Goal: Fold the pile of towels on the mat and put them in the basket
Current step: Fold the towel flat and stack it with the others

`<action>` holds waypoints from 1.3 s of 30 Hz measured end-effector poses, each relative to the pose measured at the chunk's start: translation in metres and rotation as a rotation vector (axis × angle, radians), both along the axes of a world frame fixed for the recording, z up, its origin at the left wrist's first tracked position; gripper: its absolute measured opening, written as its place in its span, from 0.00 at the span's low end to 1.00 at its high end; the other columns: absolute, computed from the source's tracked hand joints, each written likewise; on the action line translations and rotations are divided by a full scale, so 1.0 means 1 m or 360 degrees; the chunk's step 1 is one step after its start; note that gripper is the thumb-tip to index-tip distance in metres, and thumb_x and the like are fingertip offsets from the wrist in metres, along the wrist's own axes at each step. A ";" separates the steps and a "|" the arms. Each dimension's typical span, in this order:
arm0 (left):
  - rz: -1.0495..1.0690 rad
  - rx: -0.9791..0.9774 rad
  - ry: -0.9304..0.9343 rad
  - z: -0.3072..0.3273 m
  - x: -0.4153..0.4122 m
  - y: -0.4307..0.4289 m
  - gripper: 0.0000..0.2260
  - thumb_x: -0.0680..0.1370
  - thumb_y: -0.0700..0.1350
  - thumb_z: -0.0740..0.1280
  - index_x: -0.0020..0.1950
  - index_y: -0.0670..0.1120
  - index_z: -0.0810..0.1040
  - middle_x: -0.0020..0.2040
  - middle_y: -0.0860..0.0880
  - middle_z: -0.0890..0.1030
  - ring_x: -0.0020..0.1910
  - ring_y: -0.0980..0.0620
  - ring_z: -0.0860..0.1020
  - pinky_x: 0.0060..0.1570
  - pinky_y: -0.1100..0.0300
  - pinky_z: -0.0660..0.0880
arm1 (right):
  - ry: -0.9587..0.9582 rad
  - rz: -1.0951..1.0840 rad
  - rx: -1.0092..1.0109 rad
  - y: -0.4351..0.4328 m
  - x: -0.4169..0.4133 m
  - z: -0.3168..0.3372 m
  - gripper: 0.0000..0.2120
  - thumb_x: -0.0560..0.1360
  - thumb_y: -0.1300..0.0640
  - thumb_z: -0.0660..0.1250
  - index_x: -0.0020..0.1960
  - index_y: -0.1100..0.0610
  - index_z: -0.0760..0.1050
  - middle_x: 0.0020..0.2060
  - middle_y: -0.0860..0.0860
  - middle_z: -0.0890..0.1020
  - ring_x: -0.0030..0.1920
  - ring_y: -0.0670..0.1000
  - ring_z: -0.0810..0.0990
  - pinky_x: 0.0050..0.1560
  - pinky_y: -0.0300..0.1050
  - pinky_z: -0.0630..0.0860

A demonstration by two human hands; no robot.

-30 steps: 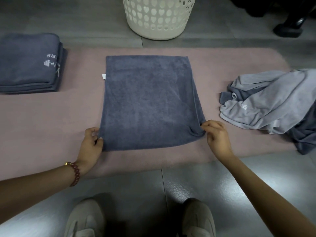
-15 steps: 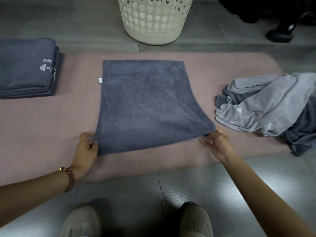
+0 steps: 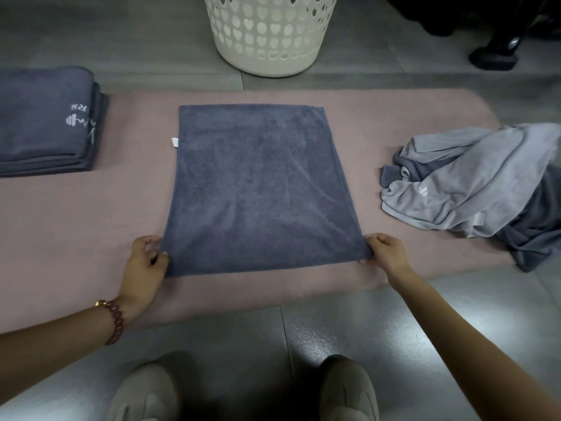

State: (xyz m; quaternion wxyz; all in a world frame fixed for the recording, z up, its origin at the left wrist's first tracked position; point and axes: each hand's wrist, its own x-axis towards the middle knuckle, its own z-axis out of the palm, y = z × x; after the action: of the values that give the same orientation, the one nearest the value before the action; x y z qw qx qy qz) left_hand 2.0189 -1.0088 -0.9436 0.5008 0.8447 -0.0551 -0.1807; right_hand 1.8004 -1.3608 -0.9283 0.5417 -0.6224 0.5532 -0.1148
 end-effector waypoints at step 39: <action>0.0042 -0.0001 0.0108 0.001 -0.002 0.009 0.09 0.74 0.38 0.70 0.34 0.43 0.77 0.24 0.55 0.77 0.27 0.58 0.74 0.28 0.71 0.71 | -0.0045 0.0075 -0.0518 0.002 -0.006 -0.008 0.14 0.74 0.68 0.65 0.39 0.50 0.69 0.38 0.55 0.74 0.32 0.46 0.72 0.32 0.33 0.71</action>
State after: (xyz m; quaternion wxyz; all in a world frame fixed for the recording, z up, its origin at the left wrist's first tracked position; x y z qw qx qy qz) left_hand 2.0164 -0.9998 -0.9427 0.5048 0.8387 -0.0271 -0.2026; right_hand 1.7943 -1.3592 -0.9359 0.4439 -0.7130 0.5050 -0.1990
